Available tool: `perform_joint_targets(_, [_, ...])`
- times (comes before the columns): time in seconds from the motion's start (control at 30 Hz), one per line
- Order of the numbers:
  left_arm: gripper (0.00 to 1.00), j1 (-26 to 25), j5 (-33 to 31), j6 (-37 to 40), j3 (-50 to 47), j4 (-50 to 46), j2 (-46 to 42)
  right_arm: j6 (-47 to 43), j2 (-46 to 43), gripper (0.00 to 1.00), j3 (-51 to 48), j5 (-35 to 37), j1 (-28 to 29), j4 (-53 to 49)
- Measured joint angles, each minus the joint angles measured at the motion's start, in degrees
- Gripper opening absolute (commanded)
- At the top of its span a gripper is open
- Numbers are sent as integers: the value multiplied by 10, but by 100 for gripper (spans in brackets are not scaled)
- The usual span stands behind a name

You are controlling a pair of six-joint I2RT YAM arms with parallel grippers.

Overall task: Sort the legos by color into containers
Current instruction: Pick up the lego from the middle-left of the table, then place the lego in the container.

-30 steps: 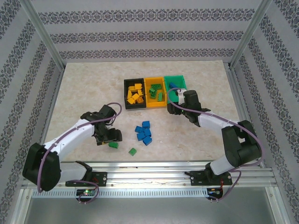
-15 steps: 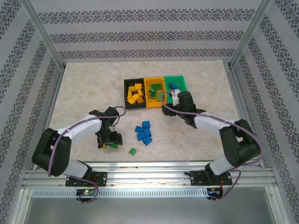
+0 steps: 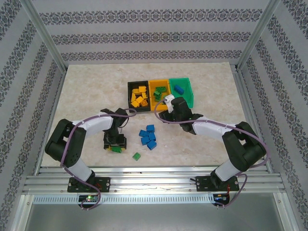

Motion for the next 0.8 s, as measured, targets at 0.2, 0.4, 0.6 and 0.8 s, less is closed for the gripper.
perform_joint_targets(0.2, [51,-7,17,1,9,18,-14,0,0,61,0,8,0,1])
perform_joint_targets(0.4, [50,-7,40,-3,69,50,-39,0,0,61,0,7,-3,2])
perform_joint_targets(0.6, [50,-7,54,-2,187,68,2,9,-8,61,-8,7,-21,7])
perform_joint_targets(0.8, [51,-9,58,11,408,71,137,37,-21,61,-20,-5,-58,21])
